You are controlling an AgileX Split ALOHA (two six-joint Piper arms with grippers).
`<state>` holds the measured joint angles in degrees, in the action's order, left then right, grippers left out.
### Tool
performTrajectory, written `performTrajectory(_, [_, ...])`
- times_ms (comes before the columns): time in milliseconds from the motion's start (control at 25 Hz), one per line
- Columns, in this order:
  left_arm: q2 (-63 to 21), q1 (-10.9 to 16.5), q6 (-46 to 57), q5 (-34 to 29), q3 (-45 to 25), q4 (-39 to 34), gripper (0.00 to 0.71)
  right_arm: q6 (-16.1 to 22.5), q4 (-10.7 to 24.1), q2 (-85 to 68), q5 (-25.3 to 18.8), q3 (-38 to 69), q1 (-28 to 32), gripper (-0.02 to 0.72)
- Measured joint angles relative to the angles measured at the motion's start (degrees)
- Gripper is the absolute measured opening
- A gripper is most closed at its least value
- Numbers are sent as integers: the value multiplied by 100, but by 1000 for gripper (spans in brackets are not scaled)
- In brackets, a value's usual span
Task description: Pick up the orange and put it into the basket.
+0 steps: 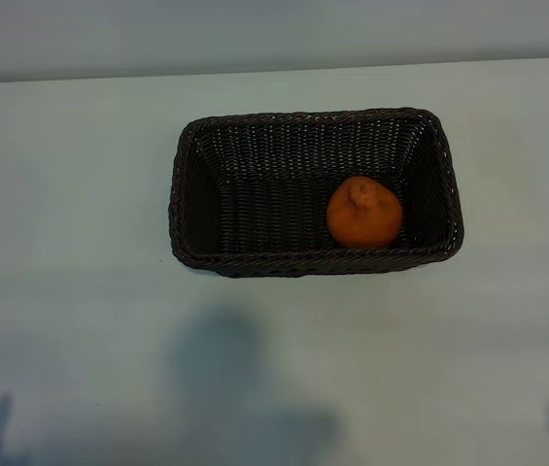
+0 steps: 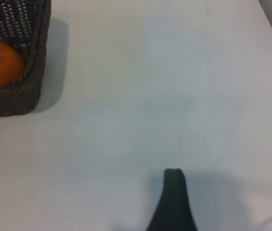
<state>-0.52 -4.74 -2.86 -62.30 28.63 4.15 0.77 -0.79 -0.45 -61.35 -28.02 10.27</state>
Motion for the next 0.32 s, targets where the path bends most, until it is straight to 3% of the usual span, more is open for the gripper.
performTrajectory(320, [0,0,0,0,0,0,592,-77,-7,0,0,0,0,518])
